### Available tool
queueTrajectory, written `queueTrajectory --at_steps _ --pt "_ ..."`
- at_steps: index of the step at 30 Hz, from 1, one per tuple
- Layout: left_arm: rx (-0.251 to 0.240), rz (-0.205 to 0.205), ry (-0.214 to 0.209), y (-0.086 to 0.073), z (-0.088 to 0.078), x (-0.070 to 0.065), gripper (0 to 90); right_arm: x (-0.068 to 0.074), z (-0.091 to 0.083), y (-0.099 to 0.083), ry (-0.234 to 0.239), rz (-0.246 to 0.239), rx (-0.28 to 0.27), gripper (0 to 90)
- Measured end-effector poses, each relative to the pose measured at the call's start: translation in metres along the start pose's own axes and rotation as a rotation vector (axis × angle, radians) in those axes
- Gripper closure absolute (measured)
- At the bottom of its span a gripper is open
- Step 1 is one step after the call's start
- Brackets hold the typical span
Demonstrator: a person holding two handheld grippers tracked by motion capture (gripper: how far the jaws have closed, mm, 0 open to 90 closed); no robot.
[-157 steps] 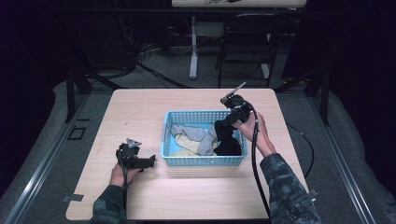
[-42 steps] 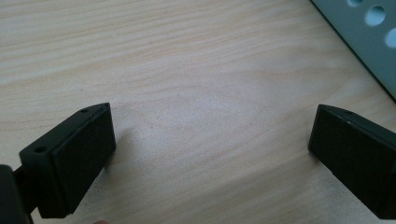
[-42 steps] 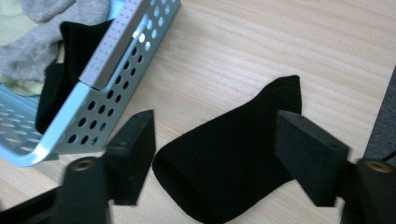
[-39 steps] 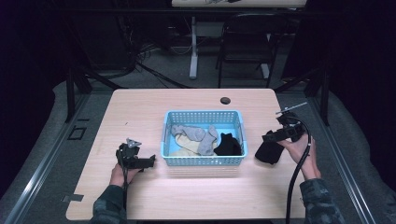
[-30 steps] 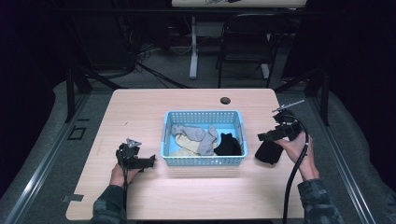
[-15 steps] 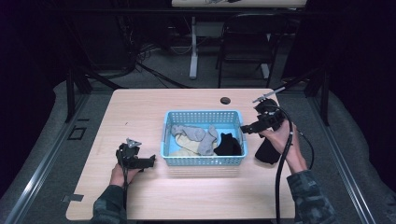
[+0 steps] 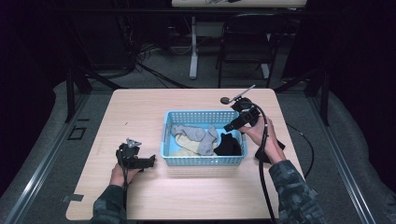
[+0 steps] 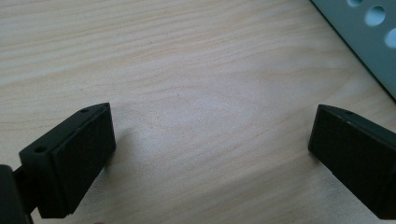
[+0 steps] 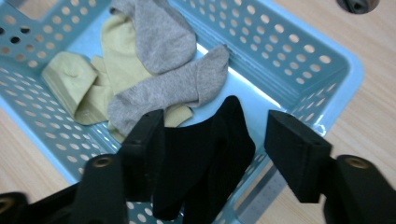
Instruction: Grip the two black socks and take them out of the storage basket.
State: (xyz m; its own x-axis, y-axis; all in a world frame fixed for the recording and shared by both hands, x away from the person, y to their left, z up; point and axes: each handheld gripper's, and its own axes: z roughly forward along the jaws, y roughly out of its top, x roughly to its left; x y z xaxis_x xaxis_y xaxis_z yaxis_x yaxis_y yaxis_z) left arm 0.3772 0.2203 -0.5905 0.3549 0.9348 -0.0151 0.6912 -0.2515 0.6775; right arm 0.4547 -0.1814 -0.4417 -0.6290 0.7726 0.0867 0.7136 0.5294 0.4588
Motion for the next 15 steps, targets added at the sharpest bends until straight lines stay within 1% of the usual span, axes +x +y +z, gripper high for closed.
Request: queueTrajectory --at_steps 3,4,6,8,9,10,11,12,13,14,15 --pt "0.000 0.000 0.000 0.000 0.000 0.000 0.6 0.001 0.008 0.000 0.014 0.003 0.022 45.7" --pt "0.000 0.000 0.000 0.000 0.000 0.000 0.6 0.001 0.012 0.000 0.008 0.009 0.028 46.3" --pt "0.000 0.000 0.000 0.000 0.000 0.000 0.6 0.002 0.019 -0.001 0.012 0.014 0.042 47.5" --pt "0.000 0.000 0.000 0.000 0.000 0.000 0.6 0.002 0.026 -0.002 -0.002 0.008 0.061 48.9" --pt "0.000 0.000 0.000 0.000 0.000 0.000 0.6 0.002 0.029 -0.003 0.001 0.021 0.064 49.7" --pt "0.000 0.000 0.000 0.000 0.000 0.000 0.6 0.001 0.031 -0.003 -0.004 0.016 0.078 49.8" --pt "-0.001 0.000 0.000 0.000 0.000 0.000 0.6 0.001 0.033 -0.004 -0.006 0.026 0.081 50.5" --pt "-0.001 0.000 0.000 0.000 0.000 0.000 0.6 0.001 0.035 -0.004 -0.011 0.025 0.099 50.9" --pt "-0.001 0.000 0.000 0.000 0.000 0.000 0.6 0.001 0.038 -0.005 -0.007 0.038 0.095 51.0" --pt "0.000 0.000 0.000 0.000 0.000 0.000 0.6 0.001 0.041 -0.005 -0.004 0.035 0.090 51.7" --pt "-0.001 0.000 0.000 0.000 0.000 0.000 0.6 0.001 0.043 -0.006 -0.008 0.042 0.093 51.9"
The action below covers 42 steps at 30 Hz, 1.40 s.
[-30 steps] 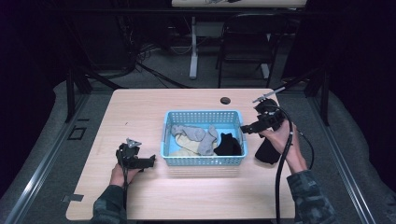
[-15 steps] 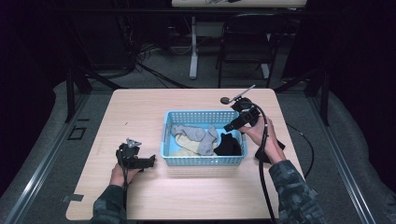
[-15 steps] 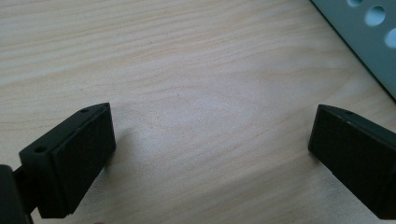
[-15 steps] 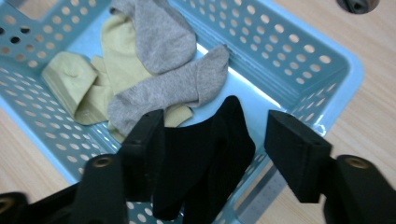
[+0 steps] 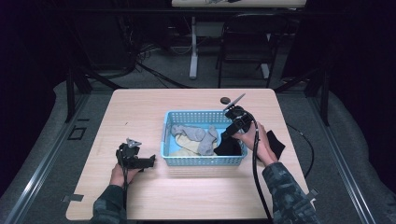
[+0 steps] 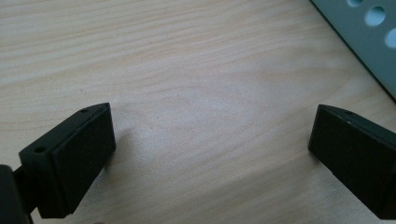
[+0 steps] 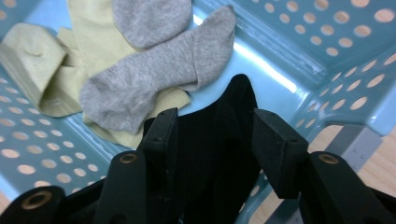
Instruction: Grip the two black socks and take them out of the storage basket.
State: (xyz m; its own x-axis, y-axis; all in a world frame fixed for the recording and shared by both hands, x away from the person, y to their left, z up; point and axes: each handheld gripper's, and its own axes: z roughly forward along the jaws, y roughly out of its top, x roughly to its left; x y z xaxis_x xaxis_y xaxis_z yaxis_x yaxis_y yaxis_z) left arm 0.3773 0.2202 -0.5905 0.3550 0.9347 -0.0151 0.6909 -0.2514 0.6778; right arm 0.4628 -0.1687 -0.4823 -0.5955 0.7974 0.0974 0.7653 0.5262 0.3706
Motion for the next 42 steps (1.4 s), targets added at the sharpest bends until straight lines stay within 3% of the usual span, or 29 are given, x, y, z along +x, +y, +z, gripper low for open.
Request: queueTrajectory --at_steps 8,16,21,22,24,32,42 --pt "0.000 0.000 0.000 0.000 0.000 0.000 0.6 -0.002 0.014 -0.002 -0.023 0.019 0.048 54.8" --pt "0.000 0.000 0.000 0.000 0.000 0.000 0.6 -0.002 0.016 -0.005 -0.025 0.038 0.047 81.0" --pt "0.000 0.000 0.000 0.000 0.000 0.000 0.6 0.001 0.005 -0.005 -0.017 0.022 0.040 84.5" --pt "0.000 0.000 0.000 0.000 0.000 0.000 0.6 0.002 0.005 -0.006 -0.006 0.040 0.003 84.7" --pt "0.000 0.000 0.000 0.000 0.000 0.000 0.6 0.002 -0.003 -0.004 -0.007 0.021 0.005 84.8" --pt "0.000 0.001 0.000 0.000 0.000 0.000 0.6 0.009 -0.032 0.003 -0.004 -0.001 -0.094 85.0" --pt "0.000 0.001 0.000 0.000 0.000 0.000 0.7 0.015 -0.058 0.010 0.000 -0.023 -0.143 85.0"
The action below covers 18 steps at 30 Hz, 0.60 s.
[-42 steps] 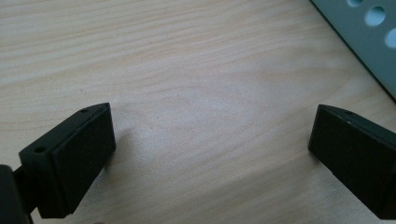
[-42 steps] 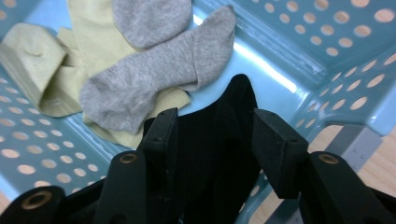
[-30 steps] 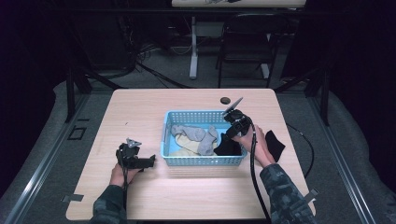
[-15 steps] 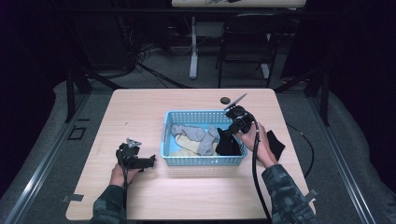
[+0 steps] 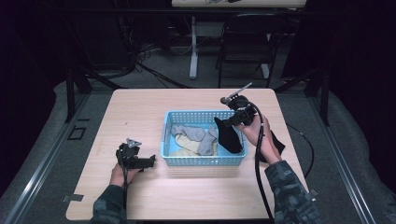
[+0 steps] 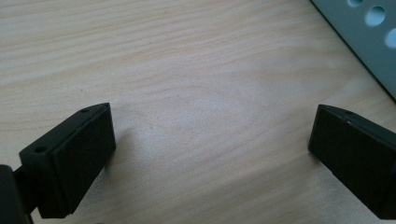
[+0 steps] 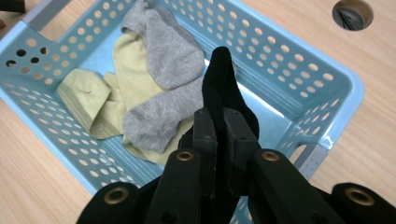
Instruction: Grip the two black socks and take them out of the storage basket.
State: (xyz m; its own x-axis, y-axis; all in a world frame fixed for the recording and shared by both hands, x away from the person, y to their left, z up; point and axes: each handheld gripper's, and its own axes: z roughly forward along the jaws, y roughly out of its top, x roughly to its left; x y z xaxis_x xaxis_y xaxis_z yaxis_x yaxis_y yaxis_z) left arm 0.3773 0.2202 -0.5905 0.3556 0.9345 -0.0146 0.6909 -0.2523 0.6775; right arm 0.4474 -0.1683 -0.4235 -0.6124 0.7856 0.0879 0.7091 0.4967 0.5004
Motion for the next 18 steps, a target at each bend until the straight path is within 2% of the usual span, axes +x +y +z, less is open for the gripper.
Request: queueTrajectory --at_steps 9,18 --pt "0.000 0.000 0.000 0.000 0.000 0.000 0.7 0.003 -0.017 0.007 0.005 -0.009 -0.041 84.9" --pt "0.000 0.000 0.000 0.000 0.000 0.000 0.7 0.004 -0.038 0.012 -0.011 -0.012 -0.092 84.9"
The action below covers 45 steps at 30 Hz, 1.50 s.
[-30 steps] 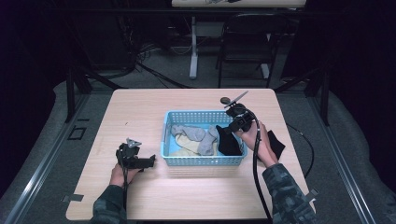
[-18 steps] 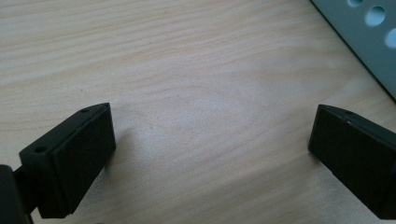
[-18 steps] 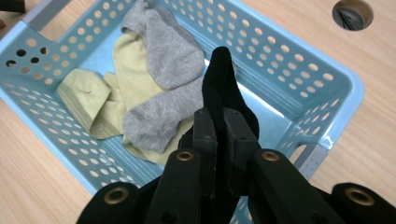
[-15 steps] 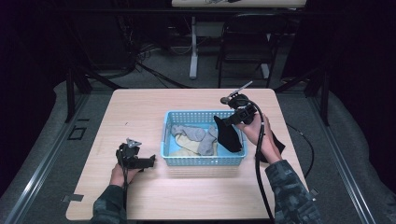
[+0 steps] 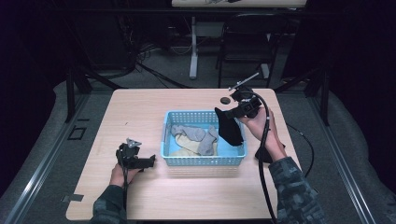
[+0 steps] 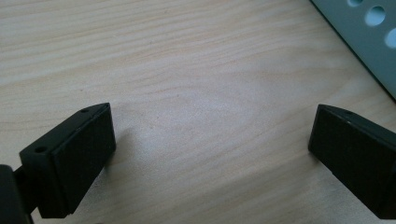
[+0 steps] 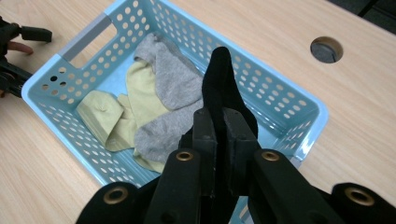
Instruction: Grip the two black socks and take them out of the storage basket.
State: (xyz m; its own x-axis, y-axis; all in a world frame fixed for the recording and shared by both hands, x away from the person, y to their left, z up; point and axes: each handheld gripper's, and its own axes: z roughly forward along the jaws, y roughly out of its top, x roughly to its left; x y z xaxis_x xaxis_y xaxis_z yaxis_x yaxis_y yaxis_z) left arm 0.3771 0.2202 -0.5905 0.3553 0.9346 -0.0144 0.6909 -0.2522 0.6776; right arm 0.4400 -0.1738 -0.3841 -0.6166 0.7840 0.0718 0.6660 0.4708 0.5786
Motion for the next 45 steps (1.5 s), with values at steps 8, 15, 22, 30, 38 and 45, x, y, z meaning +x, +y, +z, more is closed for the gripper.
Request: queueTrajectory --at_steps 8,15,22,30,38,45 --pt "0.000 0.000 0.000 0.000 0.000 0.000 0.7 -0.006 -0.019 0.000 -0.014 0.010 -0.030 84.9" --pt "0.000 0.000 0.000 0.000 0.000 0.000 0.7 -0.017 -0.037 -0.006 -0.038 0.024 -0.053 84.9" --pt "0.001 -0.001 0.001 0.000 0.000 0.000 0.7 -0.031 -0.056 -0.016 -0.072 0.042 -0.051 84.9" --pt "0.000 -0.001 0.000 0.000 0.000 0.000 0.6 -0.053 -0.068 -0.036 -0.089 0.090 -0.060 84.8" --pt "-0.001 -0.002 0.001 0.000 0.000 0.000 0.6 -0.067 -0.063 -0.049 -0.110 0.121 -0.039 84.8" --pt "0.001 -0.002 0.002 0.000 0.000 0.000 0.6 -0.077 -0.052 -0.060 -0.136 0.144 0.004 84.8"
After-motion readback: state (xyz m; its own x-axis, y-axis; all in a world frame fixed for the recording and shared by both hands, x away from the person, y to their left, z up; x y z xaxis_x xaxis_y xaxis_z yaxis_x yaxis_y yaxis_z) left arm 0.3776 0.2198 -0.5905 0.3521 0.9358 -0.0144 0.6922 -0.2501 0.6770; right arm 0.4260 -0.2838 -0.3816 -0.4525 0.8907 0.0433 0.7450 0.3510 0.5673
